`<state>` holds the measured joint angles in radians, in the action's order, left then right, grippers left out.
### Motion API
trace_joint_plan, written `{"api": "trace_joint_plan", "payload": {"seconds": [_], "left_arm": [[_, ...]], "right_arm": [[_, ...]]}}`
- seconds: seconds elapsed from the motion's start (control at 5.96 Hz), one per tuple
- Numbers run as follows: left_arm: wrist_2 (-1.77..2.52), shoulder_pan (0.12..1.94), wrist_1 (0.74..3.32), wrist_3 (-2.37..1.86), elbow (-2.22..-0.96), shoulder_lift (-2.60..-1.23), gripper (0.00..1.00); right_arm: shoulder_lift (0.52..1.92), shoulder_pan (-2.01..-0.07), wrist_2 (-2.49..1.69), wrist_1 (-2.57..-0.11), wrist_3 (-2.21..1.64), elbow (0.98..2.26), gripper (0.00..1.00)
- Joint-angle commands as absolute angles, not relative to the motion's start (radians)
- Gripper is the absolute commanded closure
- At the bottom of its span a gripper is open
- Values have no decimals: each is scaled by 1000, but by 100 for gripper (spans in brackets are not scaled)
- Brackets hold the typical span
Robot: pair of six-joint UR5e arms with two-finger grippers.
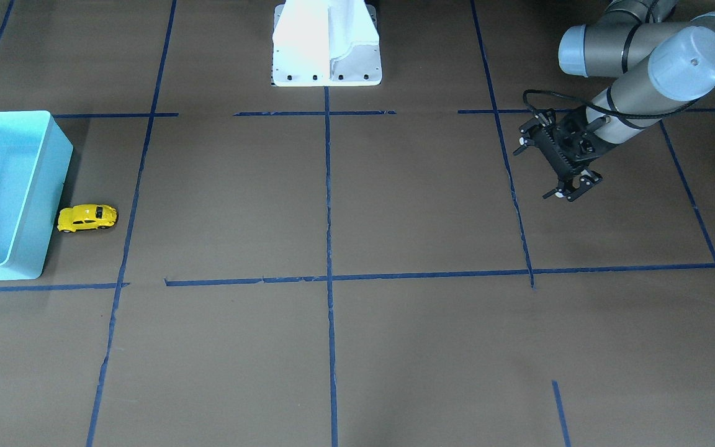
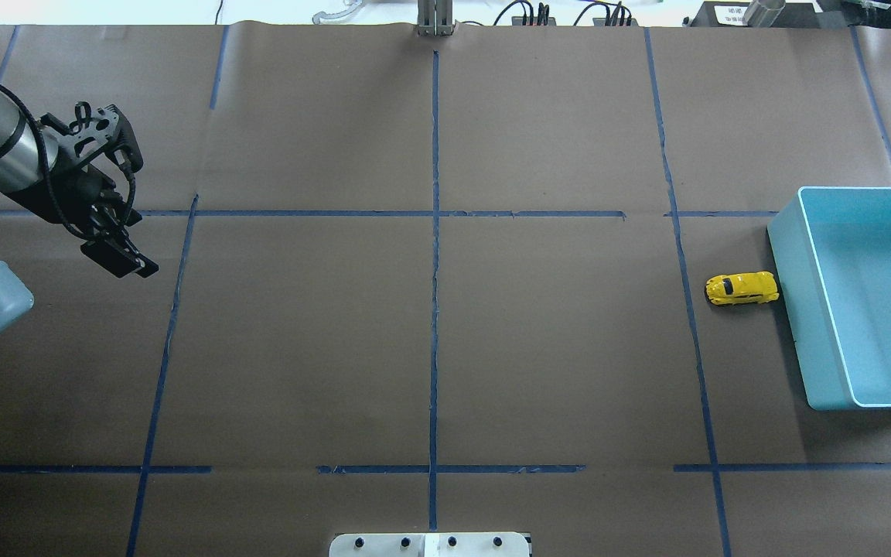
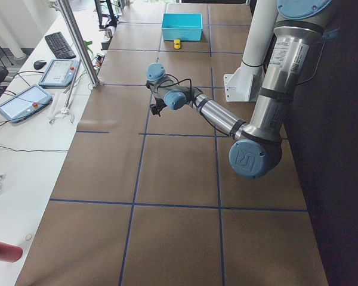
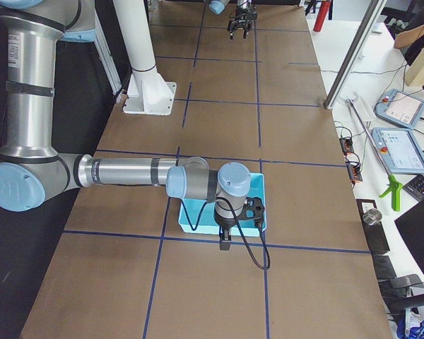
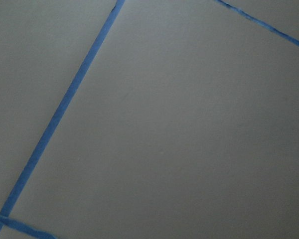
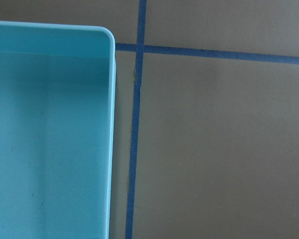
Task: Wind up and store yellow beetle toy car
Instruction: 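Withdraw the left arm out of view while the right arm moves toward the bin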
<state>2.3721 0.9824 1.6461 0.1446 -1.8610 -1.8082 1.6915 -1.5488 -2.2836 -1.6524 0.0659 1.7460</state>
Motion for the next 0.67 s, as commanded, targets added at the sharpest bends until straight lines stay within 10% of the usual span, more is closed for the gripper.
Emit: {"api": "trace_joint_plan", "payload": {"seconds": [0.0,0.5], "left_arm": [[2353,1128,1481,80,-1867,-1763,0],[2330,1254,1459,-95,-1836,-1685,0]], "right_arm": [[1689,-1526,-2283,-1651,77,1808,0],[1641,-1476,-2305,-1523,322,1822,0]]}}
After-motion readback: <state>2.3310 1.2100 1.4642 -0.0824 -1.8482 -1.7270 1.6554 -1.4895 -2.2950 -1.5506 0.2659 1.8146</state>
